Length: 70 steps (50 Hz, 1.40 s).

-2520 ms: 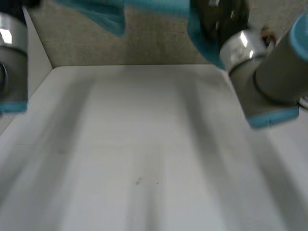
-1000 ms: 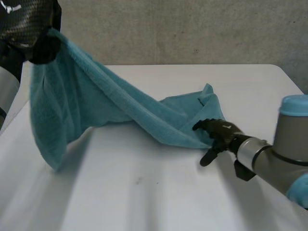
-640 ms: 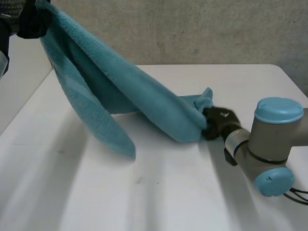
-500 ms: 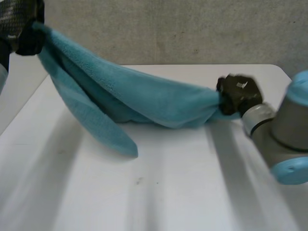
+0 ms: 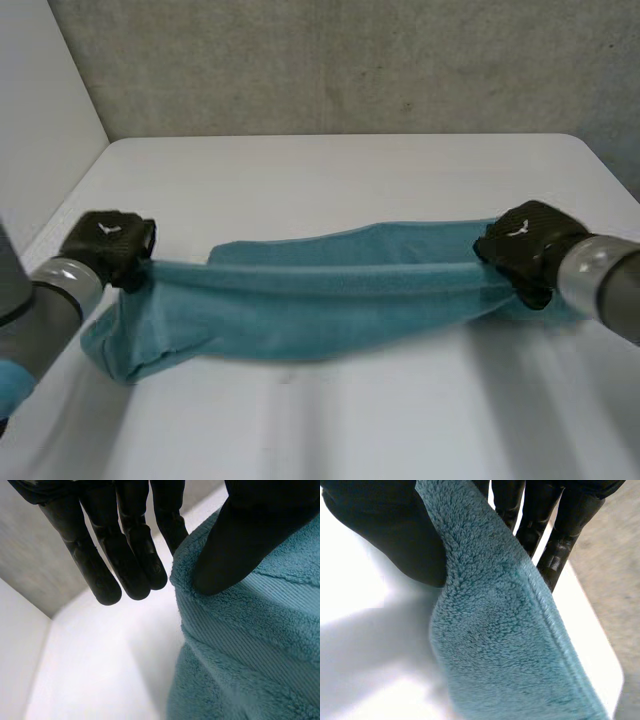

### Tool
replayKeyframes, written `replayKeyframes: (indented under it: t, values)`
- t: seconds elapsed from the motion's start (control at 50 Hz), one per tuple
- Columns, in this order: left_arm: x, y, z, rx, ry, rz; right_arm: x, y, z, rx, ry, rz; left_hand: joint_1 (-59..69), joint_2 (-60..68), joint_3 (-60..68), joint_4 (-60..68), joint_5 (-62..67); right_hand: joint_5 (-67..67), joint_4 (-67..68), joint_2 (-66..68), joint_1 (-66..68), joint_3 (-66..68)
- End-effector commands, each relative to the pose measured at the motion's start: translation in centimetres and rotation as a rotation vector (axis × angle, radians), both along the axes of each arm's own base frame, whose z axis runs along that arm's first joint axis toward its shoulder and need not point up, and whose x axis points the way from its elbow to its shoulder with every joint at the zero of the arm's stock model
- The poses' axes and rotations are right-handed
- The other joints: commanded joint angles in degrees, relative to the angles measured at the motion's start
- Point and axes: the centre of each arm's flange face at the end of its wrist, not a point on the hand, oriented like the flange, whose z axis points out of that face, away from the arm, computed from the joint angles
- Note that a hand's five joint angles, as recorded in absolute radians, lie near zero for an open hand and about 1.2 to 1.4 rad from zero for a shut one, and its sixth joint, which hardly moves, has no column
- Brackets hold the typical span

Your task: Fold the laundry

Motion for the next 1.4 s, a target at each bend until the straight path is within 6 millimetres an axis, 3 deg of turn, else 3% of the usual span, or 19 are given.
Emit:
replayKeyframes:
  t: [0.02, 0.1, 0.14, 0.16, 0.18, 0.2, 0.22, 0.24, 0.32, 0.42, 0.64, 0.68, 0.7, 0.74, 0.82, 0.88, 1.04, 1.22, 1.4]
  values:
    - [-1.2, -4.9, 1.7, -0.135, -0.037, -0.023, 2.2, -7.3, -2.3, -0.132, -0.025, -0.043, 13.79, 11.16, 11.59, 11.48, 15.06, 13.62, 11.7, 12.3, 23.85, 12.03]
    - [-2.3, -7.2, 6.5, -0.321, 0.002, -0.033, 2.7, -11.0, 1.9, -0.366, -0.095, -0.118, 13.79, 11.16, 11.59, 11.48, 15.06, 13.62, 11.7, 12.3, 23.85, 12.03]
    - [-3.3, -8.9, 12.9, -0.596, 0.068, -0.039, 3.2, -13.3, 8.5, -0.669, -0.214, -0.163, 13.79, 11.16, 11.59, 11.48, 15.06, 13.62, 11.7, 12.3, 23.85, 12.03]
    - [-3.3, -8.9, 12.9, -0.598, 0.068, -0.039, 3.2, -13.4, 8.5, -0.671, -0.214, -0.163, 13.79, 11.16, 11.59, 11.48, 15.06, 13.62, 11.7, 12.3, 23.85, 12.03]
    - [-3.6, -9.2, 16.0, -0.743, 0.122, -0.039, 3.3, -14.0, 11.3, -0.806, -0.278, -0.165, 13.79, 11.16, 11.59, 11.48, 15.06, 13.62, 11.7, 12.3, 23.85, 12.03]
    - [-3.6, -9.2, 16.0, -0.745, 0.123, -0.039, 3.4, -13.9, 14.1, -0.933, -0.341, -0.159, 13.79, 11.16, 11.59, 11.48, 15.06, 13.62, 11.7, 12.3, 23.85, 12.03]
    - [-3.6, -8.7, 19.4, -0.899, 0.192, -0.039, 3.4, -13.9, 14.2, -0.935, -0.342, -0.158, 13.79, 11.16, 11.59, 11.48, 15.06, 13.62, 11.7, 12.3, 23.85, 12.03]
    - [-3.3, -7.8, 22.6, -1.045, 0.268, -0.04, 3.3, -13.0, 17.0, -1.044, -0.409, -0.143, 13.79, 11.16, 11.59, 11.48, 15.06, 13.62, 11.7, 12.3, 23.85, 12.03]
    - [-2.3, -6.2, 26.1, -1.228, 0.381, -0.041, 2.8, -10.4, 20.3, -1.151, -0.511, -0.105, 13.79, 11.16, 11.59, 11.48, 15.06, 13.62, 11.7, 12.3, 23.85, 12.03]
    - [-1.9, -5.9, 23.8, -1.158, 0.407, -0.027, 2.6, -9.7, 17.8, -1.065, -0.49, -0.065, 13.79, 11.16, 11.59, 11.48, 15.06, 13.62, 11.7, 12.3, 23.85, 12.03]
    - [-0.9, -6.0, 12.4, -0.834, 0.316, 0.024, 2.8, -9.4, 8.0, -0.783, -0.385, -0.045, 13.79, 11.16, 11.59, 11.48, 15.06, 13.62, 11.7, 12.3, 23.85, 12.03]
    - [-0.7, -5.4, 8.9, -0.734, 0.294, 0.033, 2.7, -9.4, 3.4, -0.656, -0.345, -0.03, 13.79, 11.16, 11.59, 11.48, 15.06, 13.62, 11.7, 12.3, 23.85, 12.03]
    - [-0.7, -5.4, 8.9, -0.734, 0.294, 0.033, 2.7, -9.4, 3.3, -0.656, -0.345, -0.03, 13.79, 11.16, 11.59, 11.48, 15.06, 13.62, 11.7, 12.3, 23.85, 12.03]
    - [-0.7, -5.2, 7.2, -0.686, 0.281, 0.036, 3.0, -9.3, -2.0, -0.511, -0.306, -0.015, 13.79, 11.16, 11.59, 11.48, 15.06, 13.62, 11.7, 12.3, 23.85, 12.03]
    - [-0.4, -4.7, 3.3, -0.558, 0.252, 0.05, 3.0, -9.0, -6.1, -0.396, -0.277, -0.022, 13.79, 11.16, 11.59, 11.48, 15.06, 13.62, 11.7, 12.3, 23.85, 12.03]
    - [-0.2, -4.2, 2.0, -0.489, 0.239, 0.058, 2.9, -8.5, -8.6, -0.323, -0.253, -0.029, 13.79, 11.16, 11.59, 11.48, 15.06, -5.21, -7.12, -6.52, 5.03, -6.79]
    - [1.3, -3.9, 0.7, -0.39, 0.21, 0.104, 0.8, -8.2, -8.6, -0.218, -0.36, -0.139, 13.79, 11.16, 11.59, 11.48, 15.06, -28.35, -30.26, -29.66, -18.11, -29.93]
    - [1.9, -4.0, 1.0, -0.387, 0.207, 0.124, -2.2, -8.1, -8.6, -0.005, -0.633, -0.356, 13.79, 11.16, 11.59, 11.48, 15.06, -30.73, -32.65, -32.05, -20.5, -32.32]
    - [2.2, -3.8, 0.6, -0.371, 0.203, 0.13, -4.4, -7.9, -9.5, 0.138, -0.629, -0.42, 13.79, 11.16, 11.59, 11.48, 15.06, -29.89, -31.81, -31.2, -19.65, -31.47]
